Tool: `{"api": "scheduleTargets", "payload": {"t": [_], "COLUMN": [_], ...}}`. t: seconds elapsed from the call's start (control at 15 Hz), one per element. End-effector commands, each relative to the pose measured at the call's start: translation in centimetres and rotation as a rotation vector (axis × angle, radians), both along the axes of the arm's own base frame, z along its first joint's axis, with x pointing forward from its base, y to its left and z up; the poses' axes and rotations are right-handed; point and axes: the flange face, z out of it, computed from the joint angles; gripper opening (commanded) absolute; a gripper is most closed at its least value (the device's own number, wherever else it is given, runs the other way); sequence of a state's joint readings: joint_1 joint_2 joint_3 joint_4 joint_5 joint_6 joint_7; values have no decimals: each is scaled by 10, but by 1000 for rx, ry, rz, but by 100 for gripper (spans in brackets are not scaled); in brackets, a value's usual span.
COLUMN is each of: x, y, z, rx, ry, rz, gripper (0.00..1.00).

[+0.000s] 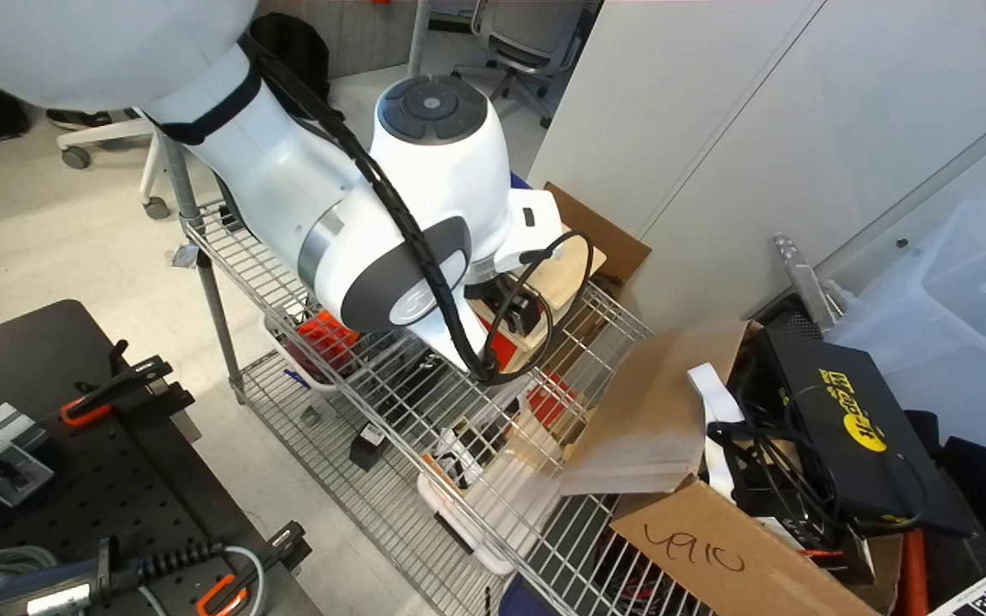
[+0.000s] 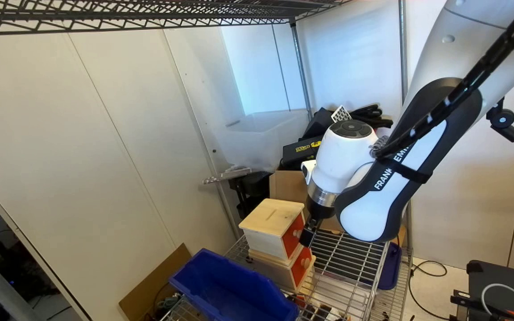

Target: Open the chest drawer

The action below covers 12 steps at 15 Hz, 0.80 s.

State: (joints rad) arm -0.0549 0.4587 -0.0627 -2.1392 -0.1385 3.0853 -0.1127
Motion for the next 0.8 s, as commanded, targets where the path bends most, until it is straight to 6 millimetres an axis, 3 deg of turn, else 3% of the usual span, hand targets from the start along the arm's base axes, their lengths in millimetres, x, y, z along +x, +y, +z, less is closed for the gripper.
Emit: {"api": "scheduleTargets", "payload": {"t": [0.0,0.73], "x": [9,14], "y": [0,12], "z": [-1,-2], "rx": [-22,25], "ry": [-13,6], "rz": [7,-35], "gripper": [100,100]}}
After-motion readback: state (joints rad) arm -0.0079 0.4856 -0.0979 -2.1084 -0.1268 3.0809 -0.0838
